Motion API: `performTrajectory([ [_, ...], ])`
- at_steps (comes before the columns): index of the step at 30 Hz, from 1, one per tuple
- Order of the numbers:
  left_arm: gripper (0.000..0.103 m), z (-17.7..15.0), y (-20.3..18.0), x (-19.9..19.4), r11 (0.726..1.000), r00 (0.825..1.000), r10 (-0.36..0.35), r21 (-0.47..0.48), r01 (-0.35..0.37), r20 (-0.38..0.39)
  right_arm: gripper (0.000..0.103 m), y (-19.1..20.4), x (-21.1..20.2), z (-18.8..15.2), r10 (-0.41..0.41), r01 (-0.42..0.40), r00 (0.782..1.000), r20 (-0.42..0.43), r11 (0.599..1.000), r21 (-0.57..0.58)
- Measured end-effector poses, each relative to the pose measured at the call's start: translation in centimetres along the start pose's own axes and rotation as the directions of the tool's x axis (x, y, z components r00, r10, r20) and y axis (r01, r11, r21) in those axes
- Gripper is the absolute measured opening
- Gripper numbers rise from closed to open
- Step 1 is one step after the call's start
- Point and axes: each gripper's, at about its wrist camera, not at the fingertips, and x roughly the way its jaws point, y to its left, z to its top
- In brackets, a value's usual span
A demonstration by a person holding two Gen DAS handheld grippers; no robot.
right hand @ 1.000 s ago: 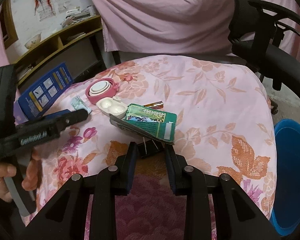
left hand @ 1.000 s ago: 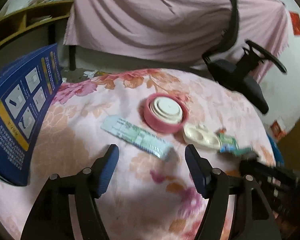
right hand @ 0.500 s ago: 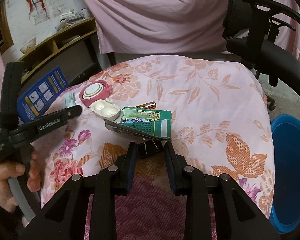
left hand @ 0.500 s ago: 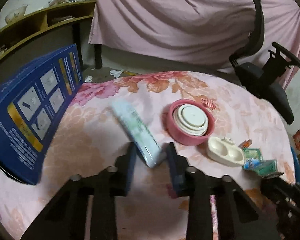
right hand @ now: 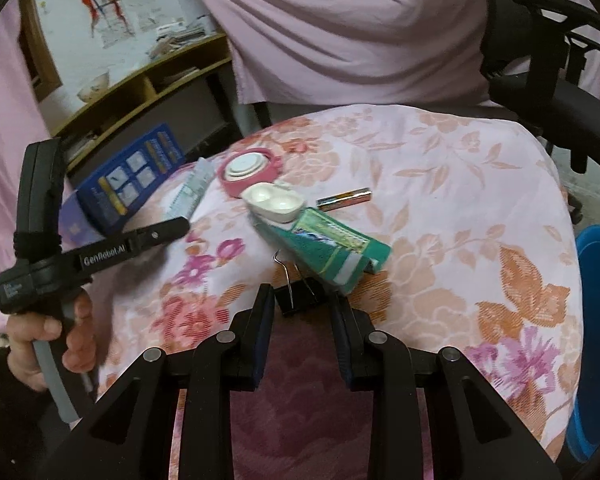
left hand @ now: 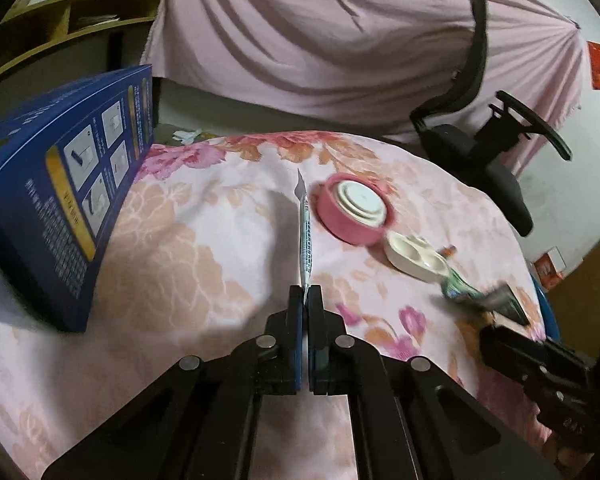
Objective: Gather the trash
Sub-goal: 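Grasp the paper strip with the left tool while the right tool grasps the binder clip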
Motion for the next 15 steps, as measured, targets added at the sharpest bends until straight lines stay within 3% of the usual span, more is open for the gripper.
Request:
performTrajectory([
  [9, 0.0, -0.5, -2.7, -2.1, 0.995, 0.988, -0.084, 0.062, 0.077, 0.128, 0.026, 1.2, -1.7, -0.1, 0.016, -0.011, 0.995, 0.099, 0.999, -0.048],
  [15, 0.0, -0.9, -4.6, -3.6, 0.986, 0.966, -0.132, 0.129, 0.105, 0.222, 0.026, 1.0, -3.5, 0.2, 0.021, -0.009, 0.976, 0.215, 0.999, -0.053],
])
